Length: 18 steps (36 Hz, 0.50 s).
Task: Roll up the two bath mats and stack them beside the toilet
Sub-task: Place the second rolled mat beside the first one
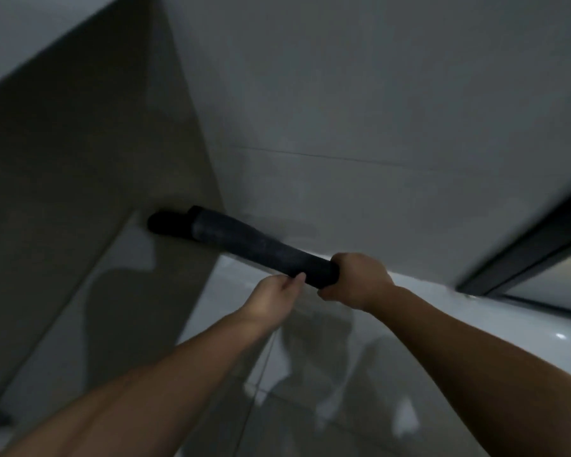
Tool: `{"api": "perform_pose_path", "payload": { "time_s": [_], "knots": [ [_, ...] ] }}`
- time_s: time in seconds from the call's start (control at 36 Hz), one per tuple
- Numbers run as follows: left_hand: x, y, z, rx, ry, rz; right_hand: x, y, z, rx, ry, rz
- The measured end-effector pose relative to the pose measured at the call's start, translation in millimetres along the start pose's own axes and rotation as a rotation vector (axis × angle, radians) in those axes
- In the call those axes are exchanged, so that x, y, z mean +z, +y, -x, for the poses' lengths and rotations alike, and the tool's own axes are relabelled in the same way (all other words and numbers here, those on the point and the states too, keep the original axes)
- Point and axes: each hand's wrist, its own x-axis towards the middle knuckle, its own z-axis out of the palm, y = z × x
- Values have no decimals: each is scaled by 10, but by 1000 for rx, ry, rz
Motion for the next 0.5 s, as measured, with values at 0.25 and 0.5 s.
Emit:
{"api": "perform_pose_path", "payload": {
  "time_s": [0.25,0.5],
  "knots": [
    [-51,-265,-184,-156,266,482,270,-449,-338,-142,-44,-210],
    [-255,-490,-218,-188,326,891,282,-851,-390,-156,-130,-322]
  ]
}}
